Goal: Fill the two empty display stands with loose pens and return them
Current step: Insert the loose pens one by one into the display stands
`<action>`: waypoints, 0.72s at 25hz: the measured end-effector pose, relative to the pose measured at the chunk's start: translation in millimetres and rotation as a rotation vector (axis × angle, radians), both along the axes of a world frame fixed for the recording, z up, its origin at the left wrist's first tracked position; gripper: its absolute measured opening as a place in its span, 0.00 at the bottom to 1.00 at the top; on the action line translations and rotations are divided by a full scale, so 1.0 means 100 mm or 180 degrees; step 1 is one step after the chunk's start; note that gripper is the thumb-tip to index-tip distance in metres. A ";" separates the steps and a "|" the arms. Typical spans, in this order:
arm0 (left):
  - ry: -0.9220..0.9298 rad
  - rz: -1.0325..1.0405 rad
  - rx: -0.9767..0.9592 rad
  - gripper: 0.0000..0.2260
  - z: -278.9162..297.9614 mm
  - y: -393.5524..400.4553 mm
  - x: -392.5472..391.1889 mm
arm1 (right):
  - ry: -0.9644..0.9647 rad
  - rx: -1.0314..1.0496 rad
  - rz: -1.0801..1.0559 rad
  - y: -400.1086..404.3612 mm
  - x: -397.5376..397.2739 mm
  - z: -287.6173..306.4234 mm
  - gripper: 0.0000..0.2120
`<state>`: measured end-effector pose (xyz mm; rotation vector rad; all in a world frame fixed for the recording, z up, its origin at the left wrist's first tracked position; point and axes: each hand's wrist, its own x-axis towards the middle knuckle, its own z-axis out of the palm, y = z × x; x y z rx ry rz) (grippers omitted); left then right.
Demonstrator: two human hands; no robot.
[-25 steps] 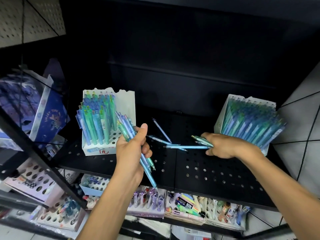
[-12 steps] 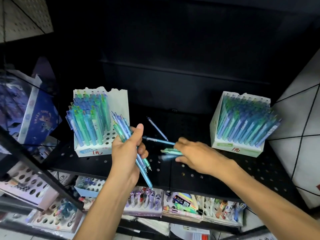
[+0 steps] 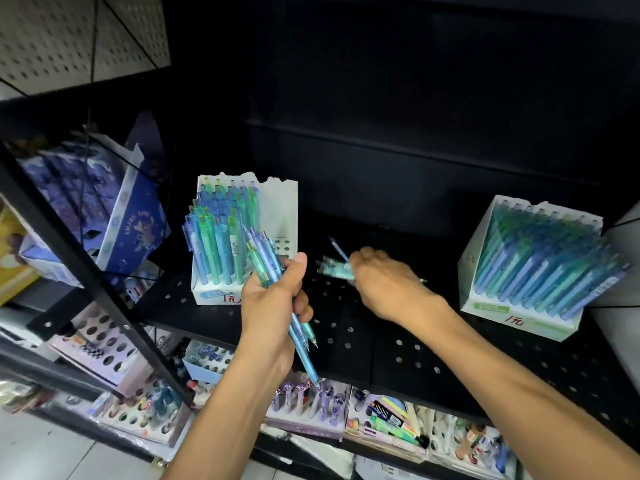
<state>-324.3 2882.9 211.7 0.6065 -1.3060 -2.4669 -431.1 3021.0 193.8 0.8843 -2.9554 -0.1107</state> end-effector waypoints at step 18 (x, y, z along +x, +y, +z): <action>0.0069 0.0097 0.0257 0.11 -0.10 -0.31 0.23 | -0.0394 -0.0536 0.1063 0.13 0.04 -0.04 0.09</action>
